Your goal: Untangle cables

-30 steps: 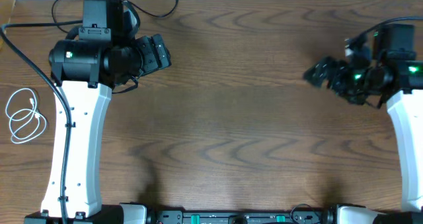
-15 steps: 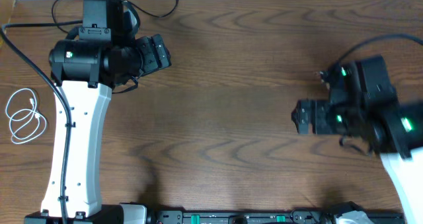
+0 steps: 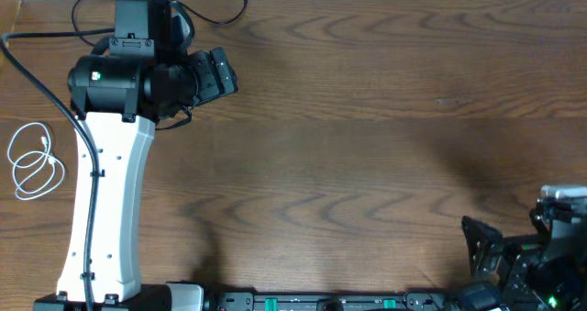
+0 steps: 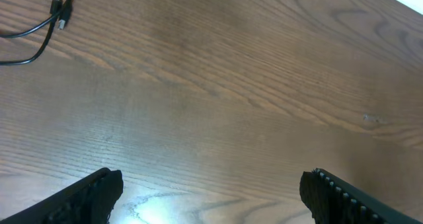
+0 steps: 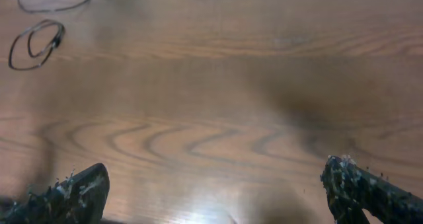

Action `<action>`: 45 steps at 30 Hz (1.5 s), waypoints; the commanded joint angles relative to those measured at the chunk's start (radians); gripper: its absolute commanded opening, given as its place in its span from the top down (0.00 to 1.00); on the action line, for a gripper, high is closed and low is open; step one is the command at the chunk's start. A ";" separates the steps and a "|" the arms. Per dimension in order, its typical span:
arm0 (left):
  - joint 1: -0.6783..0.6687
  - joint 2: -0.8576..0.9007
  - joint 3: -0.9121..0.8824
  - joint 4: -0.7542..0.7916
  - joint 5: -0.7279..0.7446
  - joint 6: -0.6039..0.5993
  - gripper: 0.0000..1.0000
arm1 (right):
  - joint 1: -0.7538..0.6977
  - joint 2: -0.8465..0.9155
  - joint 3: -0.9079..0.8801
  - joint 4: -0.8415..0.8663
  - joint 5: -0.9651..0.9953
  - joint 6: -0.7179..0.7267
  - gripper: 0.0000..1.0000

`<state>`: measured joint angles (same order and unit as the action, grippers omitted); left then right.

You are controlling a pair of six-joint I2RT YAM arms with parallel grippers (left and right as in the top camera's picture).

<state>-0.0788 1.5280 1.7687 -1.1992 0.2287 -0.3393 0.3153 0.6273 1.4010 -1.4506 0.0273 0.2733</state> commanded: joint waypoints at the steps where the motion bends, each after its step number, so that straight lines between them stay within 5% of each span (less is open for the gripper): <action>1: 0.003 -0.005 0.008 -0.001 -0.017 0.010 0.09 | 0.007 -0.008 0.001 -0.031 0.011 -0.008 0.01; 29: 0.003 -0.005 0.008 -0.001 -0.017 0.010 0.08 | -0.067 -0.030 -0.038 -0.047 0.136 -0.076 0.01; 38: 0.003 -0.005 0.008 -0.001 -0.017 0.010 0.08 | -0.252 -0.243 -0.435 0.385 -0.041 -0.328 0.01; 45: 0.003 -0.005 0.008 -0.001 -0.017 0.010 0.08 | -0.257 -0.424 -0.714 0.620 -0.049 -0.352 0.01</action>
<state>-0.0788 1.5280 1.7687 -1.1992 0.2260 -0.3393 0.0666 0.2661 0.7639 -0.8783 0.0036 -0.0311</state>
